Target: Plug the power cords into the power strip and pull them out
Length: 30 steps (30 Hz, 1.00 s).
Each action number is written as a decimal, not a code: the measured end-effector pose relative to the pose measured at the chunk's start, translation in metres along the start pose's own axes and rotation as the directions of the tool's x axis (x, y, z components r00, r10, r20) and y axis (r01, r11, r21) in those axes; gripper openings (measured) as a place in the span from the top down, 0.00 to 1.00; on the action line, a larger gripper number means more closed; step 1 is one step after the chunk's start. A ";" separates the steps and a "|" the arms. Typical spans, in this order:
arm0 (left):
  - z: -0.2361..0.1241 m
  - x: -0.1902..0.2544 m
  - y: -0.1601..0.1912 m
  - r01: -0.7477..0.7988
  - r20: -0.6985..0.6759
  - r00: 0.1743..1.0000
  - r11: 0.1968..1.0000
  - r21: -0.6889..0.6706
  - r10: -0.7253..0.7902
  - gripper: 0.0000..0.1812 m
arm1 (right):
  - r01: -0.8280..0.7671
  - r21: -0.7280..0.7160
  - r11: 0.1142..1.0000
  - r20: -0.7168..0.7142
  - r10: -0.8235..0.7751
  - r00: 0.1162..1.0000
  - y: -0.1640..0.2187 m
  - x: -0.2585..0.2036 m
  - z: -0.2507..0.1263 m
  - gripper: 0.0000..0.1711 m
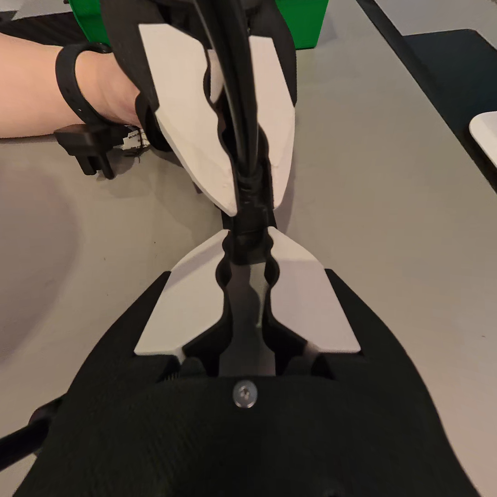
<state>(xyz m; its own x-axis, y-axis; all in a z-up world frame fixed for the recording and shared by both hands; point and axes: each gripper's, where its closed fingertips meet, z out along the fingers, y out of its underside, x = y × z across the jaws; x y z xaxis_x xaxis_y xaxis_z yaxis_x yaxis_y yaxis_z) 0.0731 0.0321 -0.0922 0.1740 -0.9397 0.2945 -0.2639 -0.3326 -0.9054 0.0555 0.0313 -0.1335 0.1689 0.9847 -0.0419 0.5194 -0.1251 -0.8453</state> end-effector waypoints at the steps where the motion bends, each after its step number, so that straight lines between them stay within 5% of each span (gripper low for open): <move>1: 0.000 0.001 0.000 0.030 -0.021 0.999 1.000 0.004 -0.030 0.90 | -0.003 -0.001 1.000 0.000 0.003 1.000 0.000 0.000 0.000 0.84; 5: 0.002 0.003 0.001 0.031 -0.033 0.999 1.000 -0.007 -0.031 0.86 | -0.016 0.001 1.000 0.001 0.016 1.000 0.000 0.000 0.000 0.85; 11: 0.003 -0.005 0.003 -0.150 0.171 0.970 0.977 -0.150 0.175 0.91 | -0.063 0.000 0.998 0.005 0.063 0.998 0.000 0.000 0.000 0.84; 19: 0.006 -0.004 0.000 -0.211 0.242 0.935 0.955 -0.209 0.259 0.92 | -0.057 -0.001 0.998 0.000 0.057 0.998 0.000 -0.004 0.000 0.89; 25: -0.003 -0.004 0.001 -0.045 0.095 0.994 0.999 -0.022 0.047 0.91 | -0.037 -0.003 0.999 -0.016 0.037 0.999 -0.001 -0.004 0.004 0.90; 30: -0.007 0.001 0.001 0.029 -0.028 0.999 1.000 0.009 -0.029 0.90 | -0.005 -0.002 1.000 0.014 0.005 1.000 -0.001 -0.008 0.004 0.95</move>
<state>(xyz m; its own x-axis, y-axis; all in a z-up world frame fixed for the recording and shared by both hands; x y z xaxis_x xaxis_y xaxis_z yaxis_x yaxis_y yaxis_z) 0.0666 0.0309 -0.0904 0.1552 -0.9315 0.3291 -0.2502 -0.3593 -0.8991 0.0505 0.0243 -0.1339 0.1603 0.9856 -0.0537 0.5203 -0.1306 -0.8439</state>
